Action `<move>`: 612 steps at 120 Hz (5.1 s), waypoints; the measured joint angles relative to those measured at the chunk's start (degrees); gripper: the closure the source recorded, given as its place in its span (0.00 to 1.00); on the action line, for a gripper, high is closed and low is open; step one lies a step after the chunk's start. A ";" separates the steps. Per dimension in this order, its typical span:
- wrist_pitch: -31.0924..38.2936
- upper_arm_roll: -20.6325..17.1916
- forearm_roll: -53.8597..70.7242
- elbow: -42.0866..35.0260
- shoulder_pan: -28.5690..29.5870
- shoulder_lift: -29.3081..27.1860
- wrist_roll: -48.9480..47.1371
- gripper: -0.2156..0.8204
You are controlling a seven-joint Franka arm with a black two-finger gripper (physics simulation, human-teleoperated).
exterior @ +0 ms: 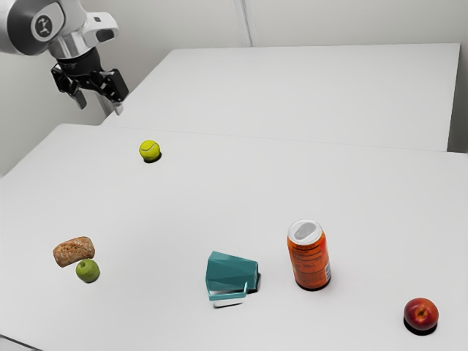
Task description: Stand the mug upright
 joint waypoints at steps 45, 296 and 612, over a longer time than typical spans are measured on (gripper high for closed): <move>2.55 0.51 -0.19 -1.10 0.08 1.79 -0.02 0.21; 29.84 -6.44 -55.83 -44.24 0.46 4.74 9.33 0.21; 27.23 -11.82 0.62 -29.08 2.48 8.70 -8.55 0.96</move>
